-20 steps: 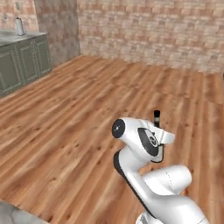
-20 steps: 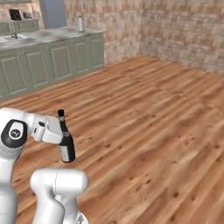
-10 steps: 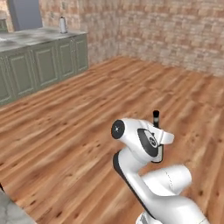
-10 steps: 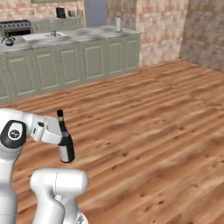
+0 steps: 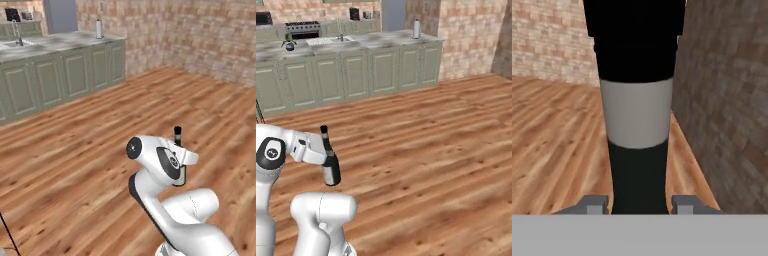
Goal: There is a wine glass and glass cup on the dining counter. Place the wine bottle next to the wine glass and the juice bottle next to the glass cup.
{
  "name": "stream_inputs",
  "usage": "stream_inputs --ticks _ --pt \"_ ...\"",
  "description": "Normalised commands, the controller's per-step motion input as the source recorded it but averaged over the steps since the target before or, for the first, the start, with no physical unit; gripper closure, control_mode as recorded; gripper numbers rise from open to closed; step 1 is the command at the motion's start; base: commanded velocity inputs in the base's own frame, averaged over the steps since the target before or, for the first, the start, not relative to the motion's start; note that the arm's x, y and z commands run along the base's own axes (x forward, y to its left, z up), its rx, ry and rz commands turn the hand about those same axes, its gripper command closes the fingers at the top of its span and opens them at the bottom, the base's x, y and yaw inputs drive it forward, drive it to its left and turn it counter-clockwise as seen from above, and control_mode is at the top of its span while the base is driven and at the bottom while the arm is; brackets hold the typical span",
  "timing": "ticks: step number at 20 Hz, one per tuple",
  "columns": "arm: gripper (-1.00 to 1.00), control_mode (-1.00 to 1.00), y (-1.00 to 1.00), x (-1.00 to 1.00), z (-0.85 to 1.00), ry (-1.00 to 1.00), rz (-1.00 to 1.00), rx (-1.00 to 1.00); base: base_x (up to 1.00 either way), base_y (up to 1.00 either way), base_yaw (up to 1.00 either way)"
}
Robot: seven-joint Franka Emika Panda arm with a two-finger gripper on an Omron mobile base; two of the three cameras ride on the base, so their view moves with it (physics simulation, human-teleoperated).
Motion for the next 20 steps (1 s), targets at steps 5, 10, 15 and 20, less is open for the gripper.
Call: stream_inputs --ticks 5,10,15,20 --pt "1.00 1.00 0.00 0.00 0.00 0.00 0.00 0.00 0.63 -0.24 0.30" --pt "1.00 1.00 0.00 0.00 0.00 0.00 0.00 0.00 0.68 -0.21 0.30" --pt "1.00 1.00 0.00 0.00 0.00 0.00 0.00 0.00 0.71 -0.23 0.26" --pt "1.00 1.00 0.00 0.00 0.00 0.00 0.00 0.00 0.72 -0.22 0.28"
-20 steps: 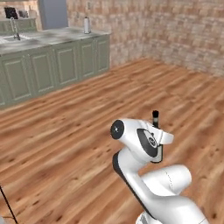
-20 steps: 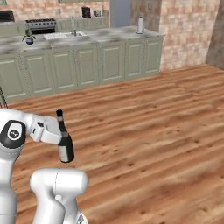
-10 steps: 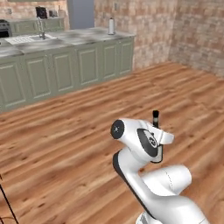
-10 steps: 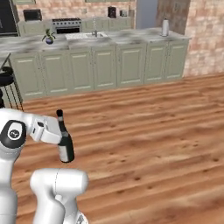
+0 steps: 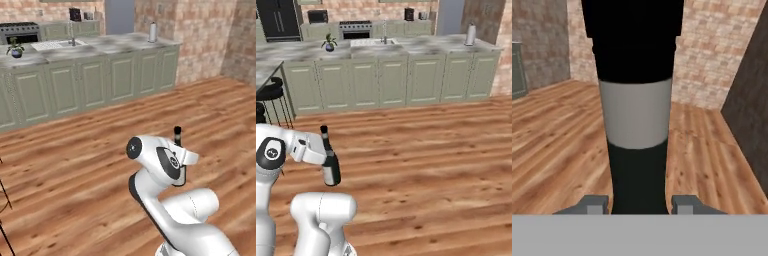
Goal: There is a wine glass and glass cup on the dining counter. Place the wine bottle next to the wine glass and the juice bottle next to the glass cup.
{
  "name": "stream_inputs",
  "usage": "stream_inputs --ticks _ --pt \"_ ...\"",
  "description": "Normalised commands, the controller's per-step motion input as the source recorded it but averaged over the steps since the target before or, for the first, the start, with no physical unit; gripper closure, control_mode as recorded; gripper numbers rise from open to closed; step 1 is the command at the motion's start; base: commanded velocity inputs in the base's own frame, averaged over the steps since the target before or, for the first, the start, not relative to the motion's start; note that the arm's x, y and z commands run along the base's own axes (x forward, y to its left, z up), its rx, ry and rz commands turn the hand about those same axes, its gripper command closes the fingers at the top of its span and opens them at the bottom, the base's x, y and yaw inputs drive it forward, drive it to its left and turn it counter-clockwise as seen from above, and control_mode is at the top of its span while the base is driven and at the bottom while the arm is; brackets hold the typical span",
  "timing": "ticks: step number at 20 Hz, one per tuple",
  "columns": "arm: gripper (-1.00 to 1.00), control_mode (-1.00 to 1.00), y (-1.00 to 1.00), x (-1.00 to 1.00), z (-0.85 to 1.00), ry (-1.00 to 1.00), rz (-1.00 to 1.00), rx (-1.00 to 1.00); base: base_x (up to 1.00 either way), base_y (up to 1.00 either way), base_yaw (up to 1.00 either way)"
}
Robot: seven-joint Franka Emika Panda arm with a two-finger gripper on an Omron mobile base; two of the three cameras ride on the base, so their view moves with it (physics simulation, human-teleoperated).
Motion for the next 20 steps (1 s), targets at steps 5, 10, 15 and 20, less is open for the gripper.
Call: stream_inputs --ticks 5,10,15,20 --pt "1.00 1.00 0.00 0.00 0.00 0.00 0.00 0.00 0.72 -0.22 0.27" --pt "1.00 1.00 0.00 0.00 0.00 0.00 0.00 0.00 0.73 -0.22 0.27" --pt "1.00 1.00 0.00 0.00 0.00 0.00 0.00 0.00 0.72 -0.20 0.29" --pt "1.00 1.00 0.00 0.00 0.00 0.00 0.00 0.00 0.71 -0.18 0.32"
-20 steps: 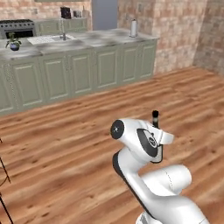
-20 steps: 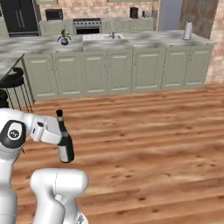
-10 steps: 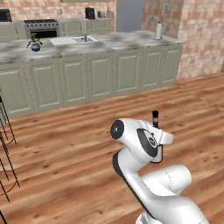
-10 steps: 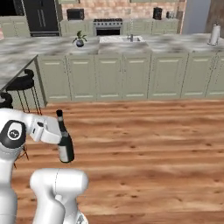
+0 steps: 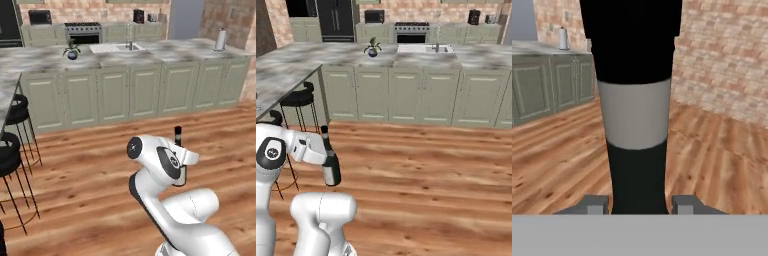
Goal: There is a wine glass and glass cup on the dining counter. Place the wine bottle next to the wine glass and the juice bottle next to the glass cup.
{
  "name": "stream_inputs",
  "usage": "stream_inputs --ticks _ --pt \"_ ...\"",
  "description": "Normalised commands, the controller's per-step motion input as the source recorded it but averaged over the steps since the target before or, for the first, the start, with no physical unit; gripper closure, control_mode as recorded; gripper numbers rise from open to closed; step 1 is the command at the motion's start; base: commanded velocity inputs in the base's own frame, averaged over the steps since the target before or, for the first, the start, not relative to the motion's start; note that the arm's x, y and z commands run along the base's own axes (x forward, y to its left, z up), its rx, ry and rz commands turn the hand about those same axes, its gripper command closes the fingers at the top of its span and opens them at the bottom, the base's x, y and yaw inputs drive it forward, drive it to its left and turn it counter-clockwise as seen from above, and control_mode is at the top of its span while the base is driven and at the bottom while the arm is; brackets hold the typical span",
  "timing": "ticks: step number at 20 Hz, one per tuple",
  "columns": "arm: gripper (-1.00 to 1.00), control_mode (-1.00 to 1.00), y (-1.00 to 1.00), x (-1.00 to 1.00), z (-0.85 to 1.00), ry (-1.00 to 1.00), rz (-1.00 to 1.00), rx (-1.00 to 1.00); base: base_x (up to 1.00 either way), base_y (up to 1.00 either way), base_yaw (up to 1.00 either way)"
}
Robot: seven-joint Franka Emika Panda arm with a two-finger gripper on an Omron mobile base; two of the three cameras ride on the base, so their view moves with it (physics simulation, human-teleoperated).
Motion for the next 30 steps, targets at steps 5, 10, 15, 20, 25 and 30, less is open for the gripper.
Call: stream_inputs --ticks 5,10,15,20,25,30 --pt "1.00 1.00 0.00 0.00 0.00 0.00 0.00 0.00 0.71 -0.18 0.32" --pt "1.00 1.00 0.00 0.00 0.00 0.00 0.00 0.00 0.70 -0.19 0.31" --pt "1.00 1.00 0.00 0.00 0.00 0.00 0.00 0.00 0.65 -0.19 0.33" --pt "1.00 1.00 0.00 0.00 0.00 0.00 0.00 0.00 0.57 -0.28 0.28" --pt "1.00 1.00 0.00 0.00 0.00 0.00 0.00 0.00 0.53 -0.29 0.29" --pt "1.00 1.00 0.00 0.00 0.00 0.00 0.00 0.00 0.46 -0.30 0.32"
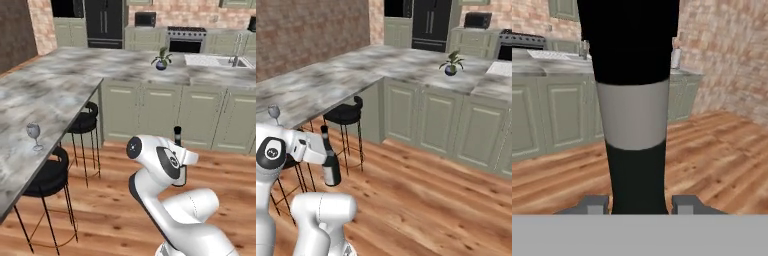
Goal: There is a wine glass and glass cup on the dining counter. Place the wine bottle next to the wine glass and the juice bottle next to the glass cup.
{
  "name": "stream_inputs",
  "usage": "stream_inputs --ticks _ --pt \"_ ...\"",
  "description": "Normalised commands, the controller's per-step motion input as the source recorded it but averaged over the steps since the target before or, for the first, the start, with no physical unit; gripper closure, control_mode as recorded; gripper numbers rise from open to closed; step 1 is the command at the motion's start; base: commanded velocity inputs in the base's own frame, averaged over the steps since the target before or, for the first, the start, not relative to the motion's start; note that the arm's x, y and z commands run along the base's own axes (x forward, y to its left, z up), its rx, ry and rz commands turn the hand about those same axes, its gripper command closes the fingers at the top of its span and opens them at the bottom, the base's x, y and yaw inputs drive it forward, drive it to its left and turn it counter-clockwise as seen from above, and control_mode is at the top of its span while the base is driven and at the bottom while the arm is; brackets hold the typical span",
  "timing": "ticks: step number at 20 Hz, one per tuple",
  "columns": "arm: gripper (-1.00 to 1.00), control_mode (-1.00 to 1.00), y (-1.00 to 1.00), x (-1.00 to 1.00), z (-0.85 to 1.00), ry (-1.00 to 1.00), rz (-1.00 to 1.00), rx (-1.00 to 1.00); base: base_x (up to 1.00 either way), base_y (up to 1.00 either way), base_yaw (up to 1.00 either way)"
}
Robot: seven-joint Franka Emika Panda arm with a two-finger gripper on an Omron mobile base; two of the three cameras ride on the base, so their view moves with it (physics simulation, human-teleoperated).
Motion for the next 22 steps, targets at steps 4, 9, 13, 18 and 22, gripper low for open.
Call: stream_inputs --ticks 4,9,13,18,22 --pt "1.00 1.00 0.00 0.00 0.00 0.00 0.00 0.00 0.42 -0.30 0.37" --pt "1.00 1.00 0.00 0.00 0.00 0.00 0.00 0.00 0.38 -0.29 0.39" --pt "1.00 1.00 0.00 0.00 0.00 0.00 0.00 0.00 0.39 -0.33 0.34" --pt "1.00 1.00 0.00 0.00 0.00 0.00 0.00 0.00 0.42 -0.34 0.31" --pt "1.00 1.00 0.00 0.00 0.00 0.00 0.00 0.00 0.39 -0.38 0.28"
